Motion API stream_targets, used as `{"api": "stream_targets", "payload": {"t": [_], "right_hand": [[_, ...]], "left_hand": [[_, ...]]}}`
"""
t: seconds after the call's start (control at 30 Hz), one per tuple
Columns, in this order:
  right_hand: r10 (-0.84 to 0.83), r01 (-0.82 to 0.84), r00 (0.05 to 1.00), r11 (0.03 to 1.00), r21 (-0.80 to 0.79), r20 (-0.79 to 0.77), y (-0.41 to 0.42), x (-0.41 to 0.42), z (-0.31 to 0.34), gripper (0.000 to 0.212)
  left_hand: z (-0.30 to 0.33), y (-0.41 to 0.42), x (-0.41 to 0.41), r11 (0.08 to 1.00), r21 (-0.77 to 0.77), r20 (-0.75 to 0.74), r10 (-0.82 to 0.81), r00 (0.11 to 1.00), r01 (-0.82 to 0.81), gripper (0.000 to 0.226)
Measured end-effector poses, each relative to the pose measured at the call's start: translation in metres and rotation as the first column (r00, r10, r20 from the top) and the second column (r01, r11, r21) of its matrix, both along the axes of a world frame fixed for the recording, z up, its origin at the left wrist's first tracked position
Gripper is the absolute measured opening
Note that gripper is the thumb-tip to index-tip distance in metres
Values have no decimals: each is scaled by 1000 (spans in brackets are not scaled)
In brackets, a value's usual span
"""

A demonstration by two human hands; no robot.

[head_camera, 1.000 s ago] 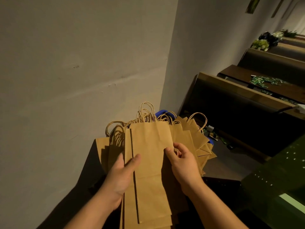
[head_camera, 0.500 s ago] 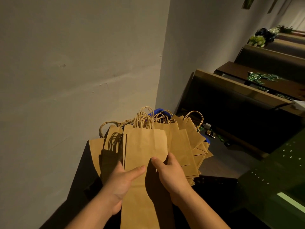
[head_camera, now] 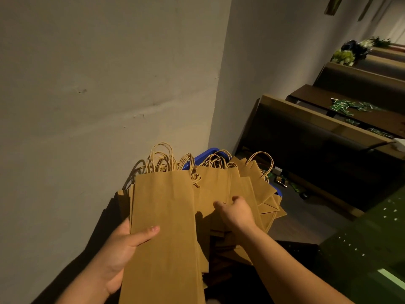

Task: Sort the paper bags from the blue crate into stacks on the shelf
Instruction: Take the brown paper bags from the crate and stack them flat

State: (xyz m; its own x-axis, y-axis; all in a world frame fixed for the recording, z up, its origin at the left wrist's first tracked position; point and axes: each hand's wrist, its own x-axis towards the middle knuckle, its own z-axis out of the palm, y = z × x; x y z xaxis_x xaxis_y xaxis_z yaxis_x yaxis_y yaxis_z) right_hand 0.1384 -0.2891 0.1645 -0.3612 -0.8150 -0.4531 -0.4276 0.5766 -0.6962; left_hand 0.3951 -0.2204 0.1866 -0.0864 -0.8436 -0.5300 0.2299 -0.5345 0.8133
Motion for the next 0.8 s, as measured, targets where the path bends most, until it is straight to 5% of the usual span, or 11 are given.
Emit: {"api": "stream_targets", "payload": {"t": [0.13, 0.23, 0.37, 0.53, 0.8], "right_hand": [[67, -43, 977, 992, 122, -202, -26, 12, -26, 56], [87, -16, 938, 978, 209, -336, -33, 20, -31, 78], [146, -34, 932, 946, 321, -332, -34, 30, -23, 97], [206, -95, 871, 962, 257, -446, -19, 49, -17, 113], [185, -116, 938, 965, 237, -293, -16, 48, -25, 68]], "left_hand": [[3, -2, 5, 1000, -19, -11, 8, 1000, -8, 47], [4, -4, 11, 1000, -23, -1, 20, 1000, -20, 47], [3, -4, 20, 999, -20, -5, 35, 999, -35, 47], [-2, -3, 24, 998, -4, 8, 66, 998, -66, 47], [-7, -5, 23, 998, 19, 15, 56, 998, -56, 55]]}}
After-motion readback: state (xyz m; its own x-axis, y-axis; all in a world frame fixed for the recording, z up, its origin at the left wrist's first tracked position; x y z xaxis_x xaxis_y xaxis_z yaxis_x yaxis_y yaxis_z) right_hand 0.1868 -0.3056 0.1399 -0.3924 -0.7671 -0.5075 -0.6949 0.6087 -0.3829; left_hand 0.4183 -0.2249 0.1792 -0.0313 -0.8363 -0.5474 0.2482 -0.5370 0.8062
